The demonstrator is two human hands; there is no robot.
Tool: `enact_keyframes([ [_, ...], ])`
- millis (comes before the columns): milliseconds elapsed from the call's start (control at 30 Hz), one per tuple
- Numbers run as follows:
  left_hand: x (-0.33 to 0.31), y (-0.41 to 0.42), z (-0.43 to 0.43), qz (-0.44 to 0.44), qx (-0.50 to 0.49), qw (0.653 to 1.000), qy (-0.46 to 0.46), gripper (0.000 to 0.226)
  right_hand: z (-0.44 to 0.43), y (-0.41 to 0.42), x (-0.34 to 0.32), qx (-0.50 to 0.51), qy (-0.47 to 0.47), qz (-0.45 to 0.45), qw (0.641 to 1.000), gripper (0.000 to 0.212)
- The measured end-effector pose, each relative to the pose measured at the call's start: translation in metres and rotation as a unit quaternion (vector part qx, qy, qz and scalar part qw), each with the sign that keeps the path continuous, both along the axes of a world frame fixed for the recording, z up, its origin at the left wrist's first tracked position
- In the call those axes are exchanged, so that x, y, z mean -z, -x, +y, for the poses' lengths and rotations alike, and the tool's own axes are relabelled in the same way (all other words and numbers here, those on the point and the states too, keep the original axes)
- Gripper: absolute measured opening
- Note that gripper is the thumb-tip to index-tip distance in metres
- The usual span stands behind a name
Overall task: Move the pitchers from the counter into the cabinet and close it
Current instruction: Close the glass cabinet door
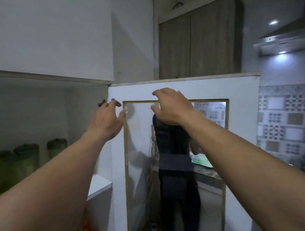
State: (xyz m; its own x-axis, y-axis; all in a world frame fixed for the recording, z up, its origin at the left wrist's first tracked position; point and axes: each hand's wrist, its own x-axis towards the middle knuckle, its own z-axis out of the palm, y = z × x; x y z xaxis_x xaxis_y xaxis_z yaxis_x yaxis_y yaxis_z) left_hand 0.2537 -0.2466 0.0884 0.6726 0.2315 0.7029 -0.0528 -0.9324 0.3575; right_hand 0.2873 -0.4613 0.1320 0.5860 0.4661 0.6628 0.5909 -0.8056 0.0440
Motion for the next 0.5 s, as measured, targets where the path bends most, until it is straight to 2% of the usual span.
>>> enact_keyframes([
  [233, -0.036, -0.072, -0.117, -0.023, 0.101, 0.994, -0.024, 0.041, -0.127, -0.03, -0.025, 0.116, -0.009, -0.09, 0.989, 0.051],
  [500, -0.08, -0.124, -0.211, -0.096, 0.145, 0.978, -0.113, 0.046, -0.217, -0.069, -0.04, 0.179, -0.024, -0.05, 0.982, 0.059],
])
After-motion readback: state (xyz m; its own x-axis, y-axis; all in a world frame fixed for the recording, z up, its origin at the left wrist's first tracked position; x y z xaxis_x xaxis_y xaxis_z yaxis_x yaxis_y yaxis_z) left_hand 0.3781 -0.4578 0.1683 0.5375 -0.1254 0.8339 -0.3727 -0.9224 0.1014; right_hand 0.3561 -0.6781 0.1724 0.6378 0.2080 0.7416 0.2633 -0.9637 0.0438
